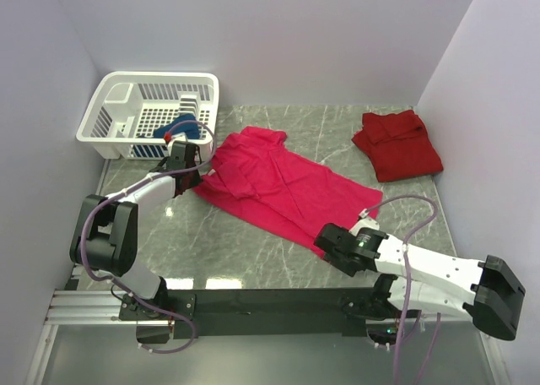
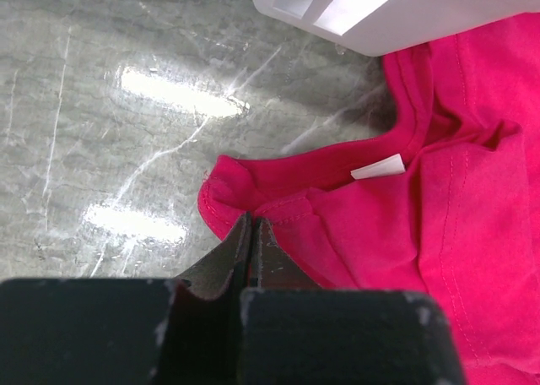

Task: Fold and stack the t-shirts
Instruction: Fold the tshirt

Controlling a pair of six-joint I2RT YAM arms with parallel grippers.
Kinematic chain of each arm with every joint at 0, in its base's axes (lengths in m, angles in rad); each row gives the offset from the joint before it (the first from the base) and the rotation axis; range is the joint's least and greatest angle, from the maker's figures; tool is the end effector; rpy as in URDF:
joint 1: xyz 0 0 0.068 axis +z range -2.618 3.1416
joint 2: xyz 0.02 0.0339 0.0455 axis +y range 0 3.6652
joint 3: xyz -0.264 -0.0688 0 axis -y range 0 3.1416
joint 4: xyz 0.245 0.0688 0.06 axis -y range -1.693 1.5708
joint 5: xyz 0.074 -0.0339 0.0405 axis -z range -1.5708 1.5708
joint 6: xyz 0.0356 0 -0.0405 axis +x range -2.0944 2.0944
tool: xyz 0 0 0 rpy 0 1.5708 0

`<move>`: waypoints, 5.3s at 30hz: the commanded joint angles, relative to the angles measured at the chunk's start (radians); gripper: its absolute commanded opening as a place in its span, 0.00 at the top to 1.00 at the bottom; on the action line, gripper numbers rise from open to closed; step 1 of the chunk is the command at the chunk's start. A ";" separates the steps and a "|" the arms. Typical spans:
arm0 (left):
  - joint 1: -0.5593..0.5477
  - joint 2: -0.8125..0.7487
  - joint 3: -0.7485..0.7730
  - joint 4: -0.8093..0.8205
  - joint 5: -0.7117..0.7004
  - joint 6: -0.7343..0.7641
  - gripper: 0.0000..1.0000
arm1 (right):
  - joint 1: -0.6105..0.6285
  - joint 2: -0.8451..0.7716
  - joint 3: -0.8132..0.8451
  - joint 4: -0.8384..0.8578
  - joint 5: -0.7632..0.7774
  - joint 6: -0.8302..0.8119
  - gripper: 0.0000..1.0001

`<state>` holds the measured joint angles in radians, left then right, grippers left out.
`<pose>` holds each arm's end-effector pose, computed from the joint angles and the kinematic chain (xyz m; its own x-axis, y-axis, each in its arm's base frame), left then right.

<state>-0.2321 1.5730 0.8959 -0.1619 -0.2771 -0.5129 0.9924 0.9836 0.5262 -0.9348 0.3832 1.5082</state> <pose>0.3151 -0.0645 0.1902 -0.6521 -0.3309 -0.6821 -0.3175 0.9362 -0.1506 0.0872 0.1092 0.1736 -0.7725 0.5100 -0.3783 0.4906 0.8576 0.1543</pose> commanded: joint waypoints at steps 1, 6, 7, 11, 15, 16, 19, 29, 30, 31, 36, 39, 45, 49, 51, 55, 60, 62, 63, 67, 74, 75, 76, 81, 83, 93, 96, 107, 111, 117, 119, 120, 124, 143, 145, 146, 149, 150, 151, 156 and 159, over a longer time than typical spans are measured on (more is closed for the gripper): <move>0.005 -0.011 -0.003 0.032 -0.031 0.010 0.99 | 0.005 0.029 0.070 -0.027 0.100 0.043 0.45; 0.007 -0.008 -0.005 0.028 -0.034 0.008 0.99 | 0.008 0.076 0.071 -0.113 0.098 0.073 0.44; 0.007 -0.010 -0.006 0.028 -0.034 0.010 0.99 | 0.006 0.066 0.067 -0.122 0.098 0.079 0.44; 0.007 -0.014 -0.011 0.032 -0.030 0.008 0.99 | 0.008 0.030 0.049 -0.183 0.095 0.119 0.44; 0.007 -0.019 -0.014 0.033 -0.022 0.007 0.99 | 0.009 0.001 0.018 -0.164 0.086 0.130 0.45; 0.007 -0.019 -0.015 0.033 -0.016 0.007 1.00 | 0.009 0.013 0.017 -0.164 0.085 0.130 0.45; 0.007 -0.025 -0.025 0.039 -0.002 0.001 0.99 | 0.011 0.053 0.015 -0.154 0.091 0.133 0.45; 0.007 -0.036 -0.035 0.044 0.007 -0.004 0.99 | 0.015 0.093 -0.035 -0.079 0.092 0.164 0.53; 0.007 -0.039 -0.035 0.044 0.010 -0.004 0.99 | 0.017 0.090 -0.038 -0.078 0.092 0.165 0.53; 0.007 -0.041 -0.037 0.045 0.012 -0.004 0.99 | 0.018 0.087 -0.040 -0.078 0.091 0.164 0.54; 0.007 -0.051 -0.041 0.045 0.015 -0.006 0.99 | 0.018 0.087 -0.038 -0.073 0.091 0.149 0.67; 0.007 -0.056 -0.043 0.044 0.013 -0.007 1.00 | 0.017 0.087 -0.038 -0.070 0.085 0.135 0.89; 0.008 -0.053 -0.038 0.027 -0.043 -0.006 0.99 | 0.031 0.147 -0.008 -0.082 0.028 0.078 1.00; 0.028 -0.053 -0.034 0.019 -0.088 -0.010 0.99 | 0.087 0.199 0.047 -0.147 -0.016 0.084 1.00; 0.039 -0.056 -0.032 0.021 -0.089 -0.010 0.99 | 0.123 0.227 0.087 -0.197 -0.026 0.092 1.00; 0.051 -0.062 -0.035 0.024 -0.088 -0.010 0.99 | 0.167 0.251 0.141 -0.269 -0.049 0.104 1.00; 0.069 -0.057 -0.037 0.021 -0.094 -0.012 1.00 | 0.183 0.228 0.127 -0.263 -0.093 0.099 1.00; 0.074 -0.060 -0.038 0.021 -0.097 -0.012 0.99 | 0.196 0.221 0.112 -0.254 -0.116 0.101 1.00; 0.079 -0.062 -0.040 0.021 -0.100 -0.015 0.99 | 0.203 0.218 0.110 -0.256 -0.119 0.113 1.00; 0.083 -0.073 -0.045 0.019 -0.117 -0.016 1.00 | 0.241 0.221 0.100 -0.254 -0.148 0.129 1.00; 0.082 -0.080 -0.051 0.022 -0.096 -0.015 0.99 | 0.287 0.231 0.097 -0.266 -0.155 0.173 1.00; 0.082 -0.082 -0.052 0.025 -0.090 -0.016 0.99 | 0.295 0.233 0.100 -0.269 -0.155 0.175 1.00; 0.082 -0.085 -0.054 0.027 -0.085 -0.016 0.99 | 0.298 0.233 0.116 -0.278 -0.142 0.176 1.00; 0.057 -0.145 -0.069 0.042 -0.074 -0.016 0.57 | 0.316 0.259 0.256 -0.412 -0.057 0.159 0.84; 0.040 -0.178 -0.072 0.045 -0.077 -0.018 0.40 | 0.316 0.277 0.319 -0.415 -0.031 0.138 0.78; -0.116 -0.229 -0.069 0.029 -0.083 -0.042 0.31 | 0.315 0.265 0.382 -0.391 0.016 0.082 0.46; -0.147 -0.228 -0.072 0.027 -0.077 -0.053 0.30 | 0.316 0.218 0.348 -0.371 0.022 0.093 0.46; -0.216 -0.215 -0.106 0.085 0.021 -0.101 0.29 | 0.158 0.199 0.299 0.074 0.083 -0.159 0.46; -0.275 -0.171 -0.062 0.084 0.013 -0.095 0.27 | 0.008 0.182 0.244 0.258 0.068 -0.342 0.46; -0.286 -0.099 -0.031 -0.007 -0.097 -0.104 0.27 | -0.153 0.237 0.244 0.396 0.051 -0.506 0.46; -0.288 -0.110 -0.049 -0.021 -0.148 -0.110 0.26 | -0.167 0.268 0.253 0.413 0.051 -0.535 0.47; -0.288 -0.114 -0.058 -0.024 -0.155 -0.111 0.26 | -0.169 0.277 0.262 0.419 0.049 -0.542 0.47; -0.286 -0.111 -0.072 -0.013 -0.133 -0.119 0.26 | -0.169 0.319 0.284 0.465 0.017 -0.569 0.48; -0.297 -0.053 -0.133 0.047 0.058 -0.188 0.51 | -0.028 0.537 0.514 0.490 0.034 -0.684 0.53; -0.300 -0.041 -0.134 0.048 0.072 -0.193 0.56 | -0.028 0.523 0.506 0.488 0.042 -0.684 0.53; -0.308 -0.038 -0.130 0.048 0.081 -0.194 0.57 | -0.029 0.518 0.503 0.485 0.043 -0.683 0.53; -0.320 -0.036 -0.124 0.045 0.078 -0.202 0.66 | -0.028 0.494 0.494 0.476 0.062 -0.678 0.53; -0.323 -0.037 -0.123 0.045 0.075 -0.205 0.69 | -0.029 0.488 0.488 0.473 0.063 -0.680 0.53; -0.328 -0.044 -0.120 0.045 0.075 -0.207 0.73 | -0.029 0.480 0.485 0.475 0.065 -0.680 0.53; -0.348 -0.013 -0.065 0.035 0.072 -0.204 0.93 | -0.028 0.466 0.475 0.472 0.069 -0.678 0.53; -0.360 0.012 -0.008 0.019 0.061 -0.193 0.98 | -0.028 0.463 0.466 0.475 0.068 -0.677 0.53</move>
<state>-0.5785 1.5684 0.8185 -0.1513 -0.2150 -0.7113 0.9623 1.4864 1.0058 -0.4606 0.4194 0.8387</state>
